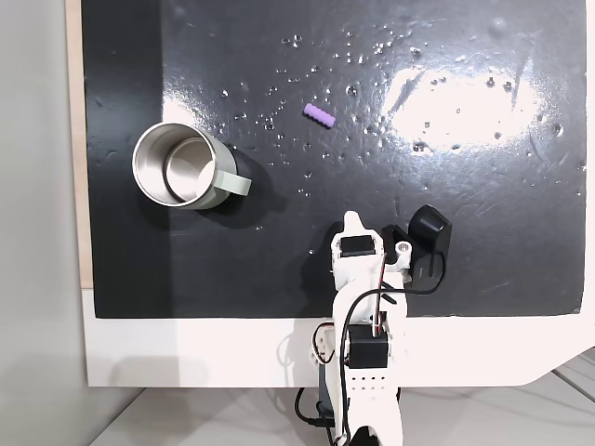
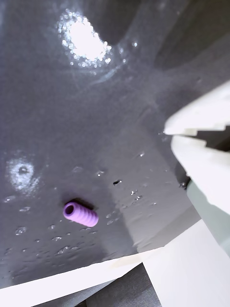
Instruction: Grasp a pengrip and put it in the cup.
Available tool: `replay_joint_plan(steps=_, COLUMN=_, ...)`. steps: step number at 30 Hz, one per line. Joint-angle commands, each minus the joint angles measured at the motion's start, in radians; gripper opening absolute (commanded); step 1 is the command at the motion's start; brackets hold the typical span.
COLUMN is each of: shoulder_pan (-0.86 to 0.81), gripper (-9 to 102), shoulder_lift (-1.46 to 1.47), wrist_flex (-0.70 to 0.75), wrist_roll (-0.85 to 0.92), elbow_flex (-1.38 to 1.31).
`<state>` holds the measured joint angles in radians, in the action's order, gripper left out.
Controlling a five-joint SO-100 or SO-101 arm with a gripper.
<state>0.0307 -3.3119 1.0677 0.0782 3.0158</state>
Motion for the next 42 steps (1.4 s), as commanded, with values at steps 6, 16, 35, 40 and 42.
replay_joint_plan(steps=6, shoulder_pan=-0.002, gripper=0, shoulder_lift=-0.006, wrist_flex=-0.035, wrist_roll=0.014, elbow_flex=-0.005)
replay_joint_plan(steps=16, shoulder_pan=-0.011, gripper=0, shoulder_lift=-0.006, wrist_flex=-0.035, wrist_roll=0.012, elbow_flex=-0.054)
replay_joint_plan(steps=35, shoulder_pan=0.124, gripper=0, shoulder_lift=0.778, wrist_flex=-0.02, wrist_roll=-0.273, elbow_flex=-0.824)
replay_joint_plan(steps=40, shoulder_pan=0.184, gripper=0, shoulder_lift=1.034, wrist_flex=0.067, wrist_roll=-0.403, elbow_flex=-1.08)
replay_joint_plan(steps=42, shoulder_pan=0.19, gripper=0, shoulder_lift=1.146, wrist_flex=0.133, wrist_roll=-0.463, elbow_flex=-1.203)
